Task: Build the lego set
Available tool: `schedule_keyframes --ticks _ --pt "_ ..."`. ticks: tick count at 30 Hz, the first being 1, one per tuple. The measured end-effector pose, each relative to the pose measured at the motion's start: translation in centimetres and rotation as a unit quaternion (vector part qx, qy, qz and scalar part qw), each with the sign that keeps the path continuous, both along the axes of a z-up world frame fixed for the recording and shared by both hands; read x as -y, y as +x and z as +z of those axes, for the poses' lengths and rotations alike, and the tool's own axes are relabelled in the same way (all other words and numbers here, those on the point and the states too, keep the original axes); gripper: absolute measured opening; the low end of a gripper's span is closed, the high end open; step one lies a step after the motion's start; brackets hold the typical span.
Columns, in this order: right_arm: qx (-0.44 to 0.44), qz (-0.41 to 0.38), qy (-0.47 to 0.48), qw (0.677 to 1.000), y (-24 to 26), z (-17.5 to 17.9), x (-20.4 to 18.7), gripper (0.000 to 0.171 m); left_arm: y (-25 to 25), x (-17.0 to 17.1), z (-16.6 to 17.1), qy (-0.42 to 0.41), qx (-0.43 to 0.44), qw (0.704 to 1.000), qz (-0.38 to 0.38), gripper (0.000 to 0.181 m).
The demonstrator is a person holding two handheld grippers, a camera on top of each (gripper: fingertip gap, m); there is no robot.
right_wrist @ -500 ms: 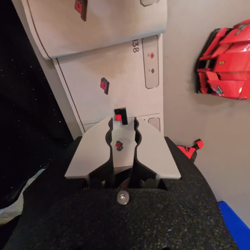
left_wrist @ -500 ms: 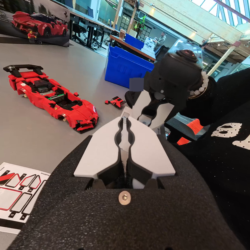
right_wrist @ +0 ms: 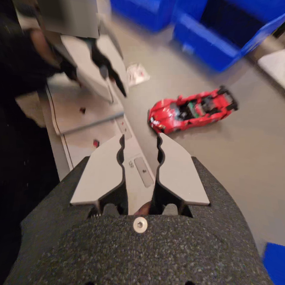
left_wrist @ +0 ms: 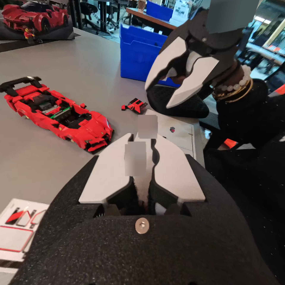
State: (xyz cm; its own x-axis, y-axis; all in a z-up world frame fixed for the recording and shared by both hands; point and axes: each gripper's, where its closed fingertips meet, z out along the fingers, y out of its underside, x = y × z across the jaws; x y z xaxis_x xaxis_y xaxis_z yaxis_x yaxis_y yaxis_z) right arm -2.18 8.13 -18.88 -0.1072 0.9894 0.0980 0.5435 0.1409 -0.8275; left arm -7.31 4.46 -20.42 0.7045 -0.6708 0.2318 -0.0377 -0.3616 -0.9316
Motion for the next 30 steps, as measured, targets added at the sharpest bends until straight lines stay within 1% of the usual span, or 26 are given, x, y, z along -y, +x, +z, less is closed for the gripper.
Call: schedule_keyframes --ticks 1,3,4,5,7,8,10,12,13,15,17,19,21,25,30 --pt "-0.066 -0.009 -0.022 0.998 0.1 1.2 -0.2 0.043 0.3 -0.4 0.4 0.002 -0.013 1.0 0.0 0.03" --pt "-0.193 -0.036 -0.066 0.978 0.6 3.1 -1.0 0.046 1.1 -1.1 1.4 0.006 -0.037 0.999 -0.008 0.051" --pt "-0.232 -0.035 -0.085 0.968 1.0 3.6 -1.0 0.054 1.3 -1.4 1.7 0.006 -0.055 0.998 -0.011 0.059" --pt "-0.255 -0.028 -0.096 0.962 1.3 3.7 -0.8 0.06 1.3 -1.8 1.9 0.004 -0.076 0.997 -0.006 0.068" --pt "-0.287 -0.023 -0.105 0.952 1.8 3.5 -0.8 0.062 1.0 -2.5 2.4 0.014 -0.109 0.994 0.012 0.083" --pt "-0.302 -0.025 -0.107 0.947 1.9 3.4 -1.0 0.064 0.7 -2.9 2.6 0.025 -0.116 0.993 0.021 0.087" --pt "-0.337 -0.016 -0.105 0.935 2.1 4.3 -0.6 0.063 0.2 -3.6 3.1 0.046 -0.109 0.992 0.042 0.096" --pt "-0.338 -0.022 -0.058 0.939 2.0 4.2 -0.7 0.064 -0.2 -4.1 3.3 0.06 -0.084 0.993 0.059 0.098" --pt "-0.335 -0.023 -0.043 0.941 1.9 4.0 -0.8 0.066 -0.2 -4.1 3.2 0.062 -0.075 0.994 0.055 0.097" --pt "-0.327 -0.018 -0.045 0.944 1.6 3.8 -0.7 0.066 -0.4 -4.0 3.1 0.064 -0.075 0.994 0.046 0.085" --pt "-0.329 -0.011 -0.037 0.944 1.6 3.7 -0.2 0.062 -1.0 -4.4 3.4 0.068 -0.068 0.994 0.059 0.076" --pt "-0.336 -0.006 -0.026 0.941 1.8 3.8 0.0 0.059 -1.1 -4.4 3.6 0.06 -0.053 0.995 0.055 0.068" --pt "-0.346 -0.004 -0.044 0.937 2.0 3.9 -0.2 0.057 -1.3 -4.1 3.5 0.053 -0.048 0.996 0.05 0.062" --pt "-0.369 0.011 -0.113 0.922 2.3 4.4 -0.4 0.055 -1.5 -4.0 3.4 0.056 -0.038 0.997 0.039 0.037" --pt "-0.392 0.012 -0.124 0.912 2.8 4.9 -0.6 0.052 -0.9 -3.6 2.8 0.048 -0.027 0.998 0.008 0.011"
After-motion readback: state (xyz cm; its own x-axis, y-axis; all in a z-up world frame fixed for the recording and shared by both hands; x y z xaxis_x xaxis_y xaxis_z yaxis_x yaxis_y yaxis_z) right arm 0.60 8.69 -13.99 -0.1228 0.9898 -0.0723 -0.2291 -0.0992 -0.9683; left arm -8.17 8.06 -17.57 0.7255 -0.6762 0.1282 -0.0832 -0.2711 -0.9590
